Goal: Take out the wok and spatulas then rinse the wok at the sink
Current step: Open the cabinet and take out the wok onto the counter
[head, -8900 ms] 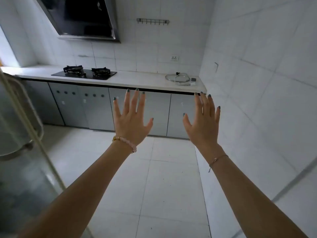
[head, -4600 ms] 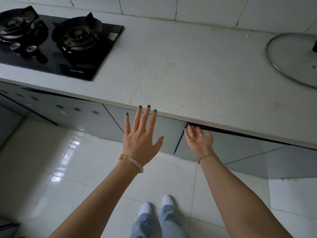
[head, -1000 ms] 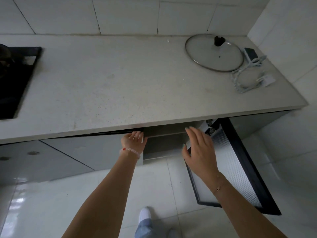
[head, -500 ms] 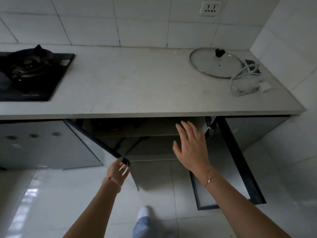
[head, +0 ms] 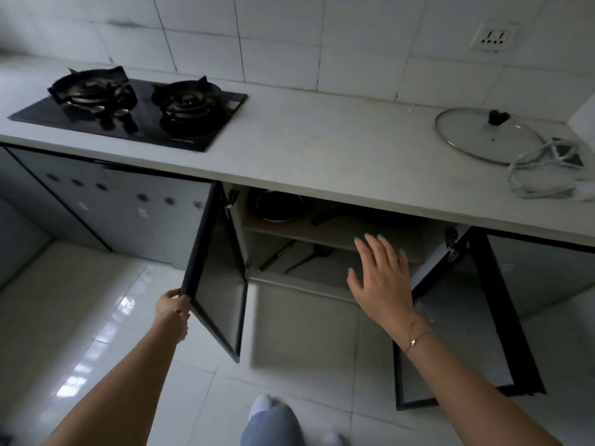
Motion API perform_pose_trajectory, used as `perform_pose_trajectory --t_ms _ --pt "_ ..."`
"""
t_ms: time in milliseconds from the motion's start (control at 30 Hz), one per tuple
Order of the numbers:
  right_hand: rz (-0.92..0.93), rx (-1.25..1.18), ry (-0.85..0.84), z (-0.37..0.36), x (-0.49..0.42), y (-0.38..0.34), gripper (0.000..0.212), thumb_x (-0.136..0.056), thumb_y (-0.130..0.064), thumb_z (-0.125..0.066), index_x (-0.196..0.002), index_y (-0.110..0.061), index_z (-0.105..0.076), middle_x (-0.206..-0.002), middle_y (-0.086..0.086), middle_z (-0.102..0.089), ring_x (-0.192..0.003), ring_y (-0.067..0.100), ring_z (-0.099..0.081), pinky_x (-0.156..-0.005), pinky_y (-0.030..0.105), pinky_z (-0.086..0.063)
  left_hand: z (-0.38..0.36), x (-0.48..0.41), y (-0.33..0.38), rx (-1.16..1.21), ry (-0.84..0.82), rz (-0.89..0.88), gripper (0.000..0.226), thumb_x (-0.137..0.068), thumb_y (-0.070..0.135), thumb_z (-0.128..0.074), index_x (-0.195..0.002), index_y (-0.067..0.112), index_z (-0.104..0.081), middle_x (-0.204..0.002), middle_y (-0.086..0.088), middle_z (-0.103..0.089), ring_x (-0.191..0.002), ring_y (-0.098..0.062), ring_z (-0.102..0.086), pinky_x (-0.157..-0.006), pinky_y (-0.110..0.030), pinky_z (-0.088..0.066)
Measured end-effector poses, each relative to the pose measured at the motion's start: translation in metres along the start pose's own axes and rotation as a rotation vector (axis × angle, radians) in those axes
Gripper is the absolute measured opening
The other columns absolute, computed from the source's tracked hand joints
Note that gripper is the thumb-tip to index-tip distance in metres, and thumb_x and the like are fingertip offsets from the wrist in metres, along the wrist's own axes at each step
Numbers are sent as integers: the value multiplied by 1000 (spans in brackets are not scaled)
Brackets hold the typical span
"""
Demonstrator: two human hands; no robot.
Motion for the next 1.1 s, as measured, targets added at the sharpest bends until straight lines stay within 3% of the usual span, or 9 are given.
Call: perform_pose_trajectory --t_ms 100,267,400,500,600,700,767,900,1100 --pt "3 13 26 0 -1 -16 54 -82 -30 -62 -131 -8 -54 -136 12 -53 -130 33 -46 -98 59 -40 30 -28 9 -55 46 4 40 -84 -6 -41 -115 11 -59 -60 -5 -39 -49 -16 -37 -49 -21 -35" --pt "-20 23 26 0 -9 -56 51 -82 -29 -62 -128 -7 -57 -134 12 -55 -128 33 -47 -96 56 -42 63 -61 28 -100 84 -59 27 -84 2 -51 -110 -3 -54 -92 -20 -51 -55 -21 -46 -55 -29 -48" --pt "-32 28 24 -5 -12 -89 50 -82 -29 -62 -127 -9 -58 -134 12 -56 -127 33 -48 -96 55 -42 78 -60 42 -65 -60 -62 7 -87 -3 -49 -85 4 -51 -81 -12 -50 -61 -16 -48 -50 -24 -48" --pt "-74 26 23 -10 -9 -105 49 -80 -27 -63 -125 -9 -59 -133 12 -56 -127 34 -49 -96 57 -42 81 -58 47 -126 -173 -69 27 -88 -6 -45 -68 11 -45 -75 -12 -50 -64 -18 -50 -60 -29 -42" --pt "-99 39 32 -11 -7 -115 48 -80 -27 -63 -125 -10 -59 -133 11 -56 -127 33 -48 -97 58 -41 80 -57 53 -294 -213 -78 11 -88 -1 -45 -89 -3 -56 -87 -17 -52 -77 -28 -51 -67 -33 -42" --pt "-139 37 31 -10 -7 -123 48 -82 -27 -63 -126 -10 -59 -134 11 -55 -128 33 -47 -99 58 -39 82 -52 65 -583 -38 -187 32 -83 10 -49 -110 -6 -53 -97 -21 -50 -76 -34 -53 -64 -34 -48" --pt "-163 40 33 -9 -6 -127 48 -83 -27 -62 -127 -10 -58 -135 12 -55 -129 33 -46 -99 58 -39 79 -45 72 -663 59 -362 39 -81 13 -52 -118 3 -51 -119 -23 -48 -99 -41 -53 -82 -46 -50" --pt "-193 35 24 -12 -2 -129 48 -84 -27 -60 -128 -8 -57 -136 12 -54 -130 33 -45 -99 57 -39 50 -35 75 -494 -221 -606 37 -83 8 -55 -119 3 -54 -118 -15 -57 -106 -32 -54 -91 -38 -44" --pt "-254 20 14 -19 5 -126 49 -84 -24 -62 -128 -6 -57 -134 14 -55 -129 33 -46 -99 56 -40 16 -9 74 -214 -542 -451 20 -88 3 -51 -105 9 -59 -97 -9 -64 -89 -21 -57 -69 -27 -47"
Point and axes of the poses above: each hand's wrist, its own x-axis away from the middle knuckle, its own z-axis out of the back of the hand, y = z × x, the point moved 2 cm from there along -x, towards the middle knuckle
